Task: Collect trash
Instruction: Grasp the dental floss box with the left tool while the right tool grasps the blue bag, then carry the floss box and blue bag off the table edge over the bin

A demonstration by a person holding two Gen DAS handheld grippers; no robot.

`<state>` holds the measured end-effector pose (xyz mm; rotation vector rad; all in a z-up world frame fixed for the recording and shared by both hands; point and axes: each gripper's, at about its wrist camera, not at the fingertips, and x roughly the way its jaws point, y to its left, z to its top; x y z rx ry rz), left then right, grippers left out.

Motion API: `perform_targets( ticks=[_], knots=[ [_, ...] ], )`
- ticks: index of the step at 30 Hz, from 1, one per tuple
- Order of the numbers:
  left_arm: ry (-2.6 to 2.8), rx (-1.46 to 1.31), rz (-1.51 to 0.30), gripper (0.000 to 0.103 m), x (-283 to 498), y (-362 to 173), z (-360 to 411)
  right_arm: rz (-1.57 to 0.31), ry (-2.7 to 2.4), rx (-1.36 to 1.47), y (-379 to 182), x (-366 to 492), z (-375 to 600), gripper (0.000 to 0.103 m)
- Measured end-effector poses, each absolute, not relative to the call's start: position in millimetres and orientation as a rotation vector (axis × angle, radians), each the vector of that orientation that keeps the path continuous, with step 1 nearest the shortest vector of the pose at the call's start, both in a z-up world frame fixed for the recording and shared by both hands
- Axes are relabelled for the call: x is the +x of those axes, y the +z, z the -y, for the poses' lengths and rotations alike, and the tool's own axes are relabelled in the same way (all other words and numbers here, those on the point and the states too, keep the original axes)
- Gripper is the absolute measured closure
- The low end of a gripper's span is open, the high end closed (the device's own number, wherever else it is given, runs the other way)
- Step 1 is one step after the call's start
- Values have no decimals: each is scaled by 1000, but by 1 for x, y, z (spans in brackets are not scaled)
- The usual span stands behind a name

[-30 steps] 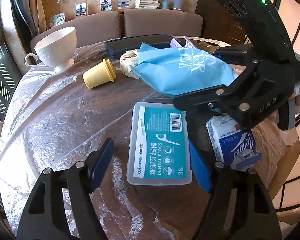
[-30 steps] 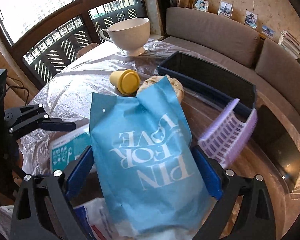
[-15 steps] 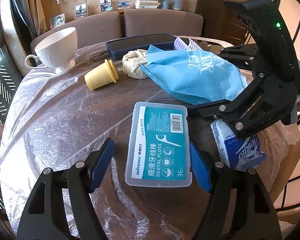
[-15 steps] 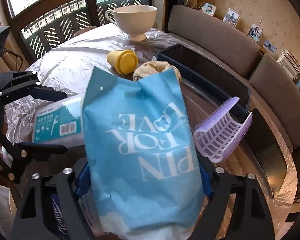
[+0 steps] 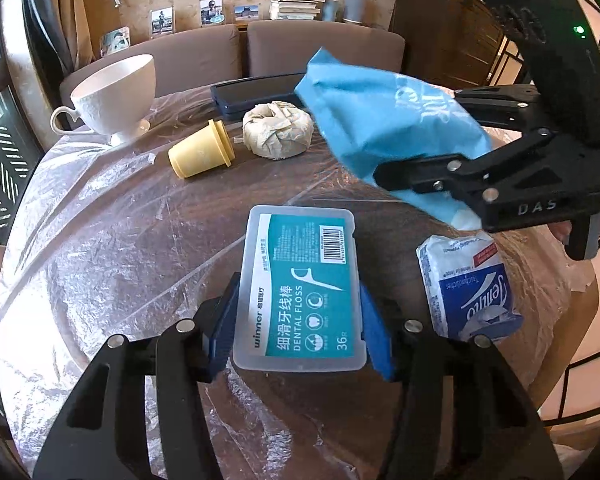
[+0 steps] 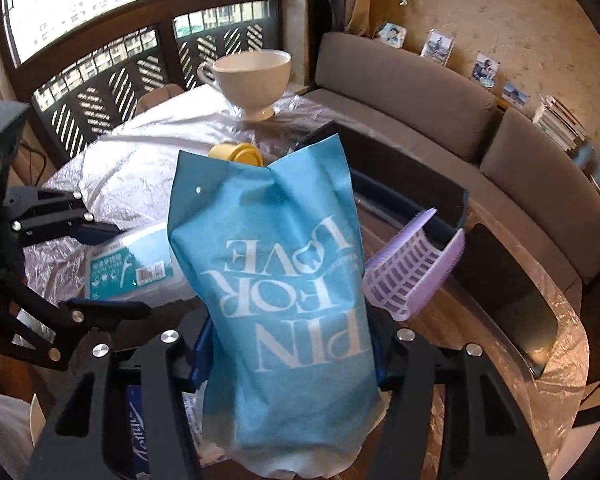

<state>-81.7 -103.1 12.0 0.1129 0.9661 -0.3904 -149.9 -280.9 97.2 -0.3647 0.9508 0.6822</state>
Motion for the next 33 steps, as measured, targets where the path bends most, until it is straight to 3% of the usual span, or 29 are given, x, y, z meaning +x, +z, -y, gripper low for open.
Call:
perform_targets(
  ticks=[22,33],
  knots=[
    [-370,-8,-855,47,-111,42,78,-880,593,-187,153,-190,298,47],
    [-387,-31,-841,47,-140,49,66,-934,577,-133,153,-227,295,47]
  ],
)
